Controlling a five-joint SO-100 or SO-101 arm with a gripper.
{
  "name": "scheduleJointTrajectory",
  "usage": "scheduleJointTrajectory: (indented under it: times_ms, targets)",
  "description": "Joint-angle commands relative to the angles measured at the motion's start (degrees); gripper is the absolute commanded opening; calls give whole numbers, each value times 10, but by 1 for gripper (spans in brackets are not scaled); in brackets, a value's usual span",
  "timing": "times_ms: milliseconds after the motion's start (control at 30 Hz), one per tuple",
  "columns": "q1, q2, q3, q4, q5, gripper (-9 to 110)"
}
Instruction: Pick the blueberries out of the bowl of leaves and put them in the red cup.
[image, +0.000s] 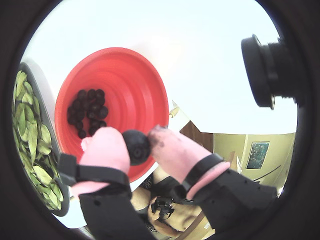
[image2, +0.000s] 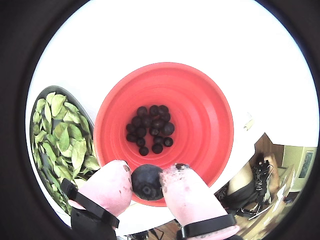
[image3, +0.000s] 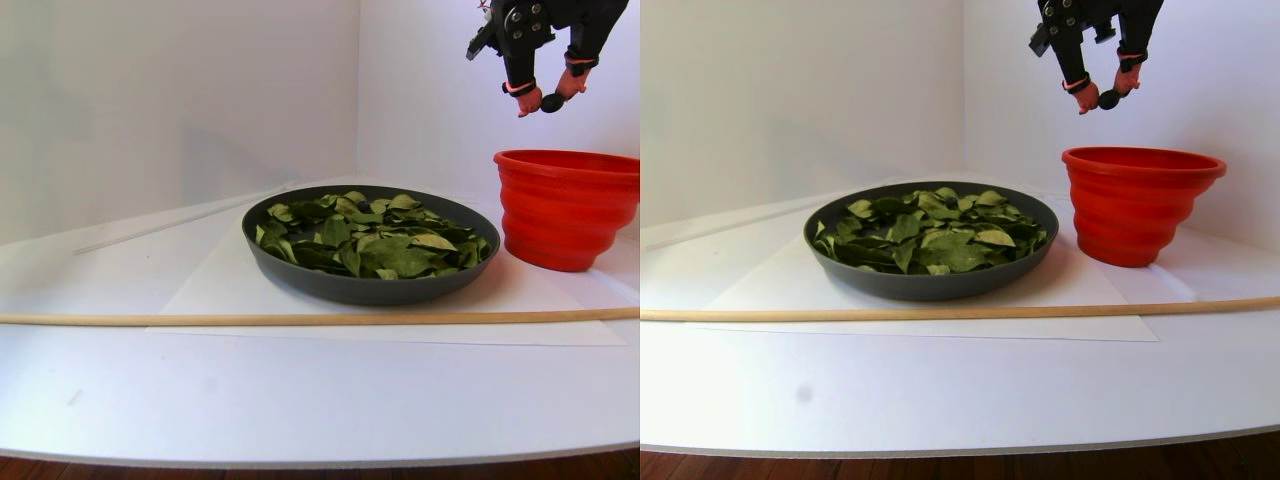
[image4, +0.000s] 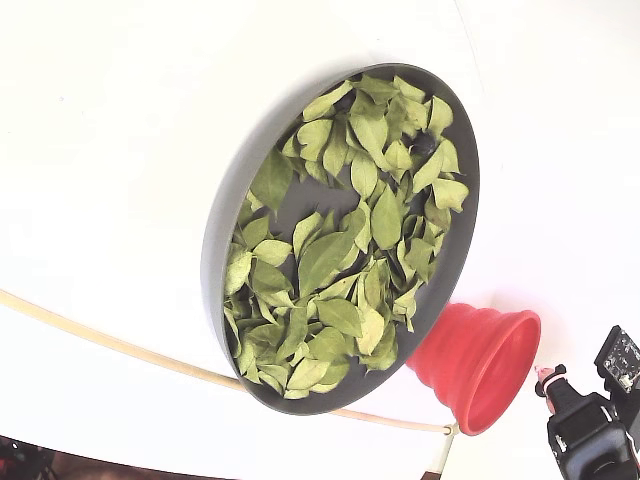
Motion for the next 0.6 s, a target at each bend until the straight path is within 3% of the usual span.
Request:
scheduleJointTrajectory:
  times_ms: [0, 567]
  targets:
    - [33, 5, -43, -13, -4, 10]
    - [56, -23, -53, -33, -2, 17]
